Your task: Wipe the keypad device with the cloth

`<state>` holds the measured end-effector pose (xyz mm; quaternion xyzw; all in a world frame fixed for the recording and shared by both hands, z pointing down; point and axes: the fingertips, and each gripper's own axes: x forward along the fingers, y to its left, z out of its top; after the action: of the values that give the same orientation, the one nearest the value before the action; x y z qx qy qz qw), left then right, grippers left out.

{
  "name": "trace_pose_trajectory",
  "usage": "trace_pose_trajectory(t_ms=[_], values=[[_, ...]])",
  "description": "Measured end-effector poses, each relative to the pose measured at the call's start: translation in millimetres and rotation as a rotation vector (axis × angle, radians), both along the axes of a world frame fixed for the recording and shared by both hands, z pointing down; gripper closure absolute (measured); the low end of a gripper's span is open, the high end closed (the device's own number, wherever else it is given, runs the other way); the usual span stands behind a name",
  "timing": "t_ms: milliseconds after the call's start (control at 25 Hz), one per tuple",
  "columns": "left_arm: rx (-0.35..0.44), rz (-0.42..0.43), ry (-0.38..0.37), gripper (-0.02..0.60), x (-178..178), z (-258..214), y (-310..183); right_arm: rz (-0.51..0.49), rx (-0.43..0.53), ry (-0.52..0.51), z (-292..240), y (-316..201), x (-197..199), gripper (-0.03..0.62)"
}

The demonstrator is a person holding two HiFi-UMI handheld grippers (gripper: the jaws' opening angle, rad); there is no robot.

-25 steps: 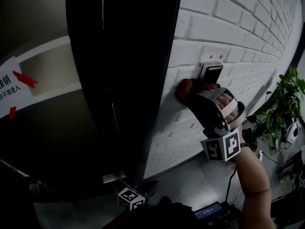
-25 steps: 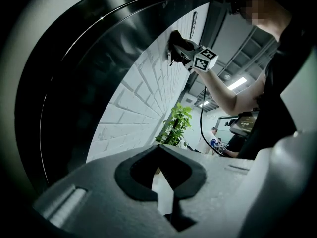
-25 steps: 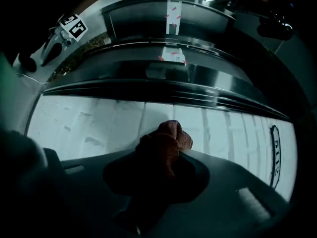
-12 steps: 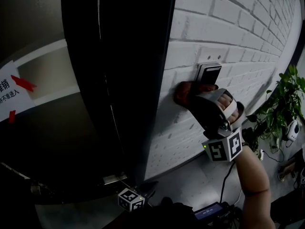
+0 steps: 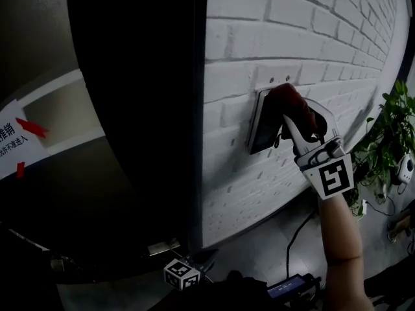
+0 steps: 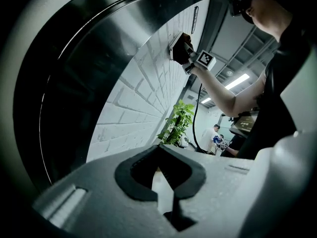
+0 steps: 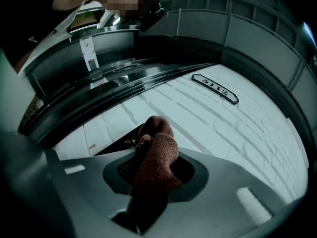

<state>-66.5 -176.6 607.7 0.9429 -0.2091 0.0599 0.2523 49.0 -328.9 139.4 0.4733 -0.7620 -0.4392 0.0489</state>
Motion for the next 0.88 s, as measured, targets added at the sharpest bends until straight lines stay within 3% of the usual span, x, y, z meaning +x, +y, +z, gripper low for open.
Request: trace_pose_trajectory(t_ms=[80, 240, 440, 760, 840, 880], values=[[0.021, -0.001, -0.004, 0.577, 3.8, -0.7, -3.8, -0.039, -0.024, -0.07, -6.8, -2.9, 4.6, 0.49], [0.028, 0.034, 0.006, 0.577, 20.4, -13.2, -4.3, -0.221, -0.105, -0.339, -24.1, -8.0, 18.7, 0.49], [0.074, 0.035, 0.027, 0.577, 35.0, -44.6, -14.0, -0.356, -0.246, -0.575, 23.4, -12.5, 31.1, 0.493], [0.065, 0.054, -0.052, 0.577, 53.4, -32.5, -12.2, -0.536, -0.488, -0.727, 115.2, -16.7, 21.6, 0.465], [0.061, 0.047, -0.064, 0.577, 57.9, -32.5, -13.2, -0.511, -0.466, -0.702, 123.7, -13.7, 17.9, 0.461], [0.059, 0.04, -0.066, 0.577, 60.5, -32.9, -13.4, -0.441, -0.399, -0.626, 123.7, -9.6, 14.8, 0.461]])
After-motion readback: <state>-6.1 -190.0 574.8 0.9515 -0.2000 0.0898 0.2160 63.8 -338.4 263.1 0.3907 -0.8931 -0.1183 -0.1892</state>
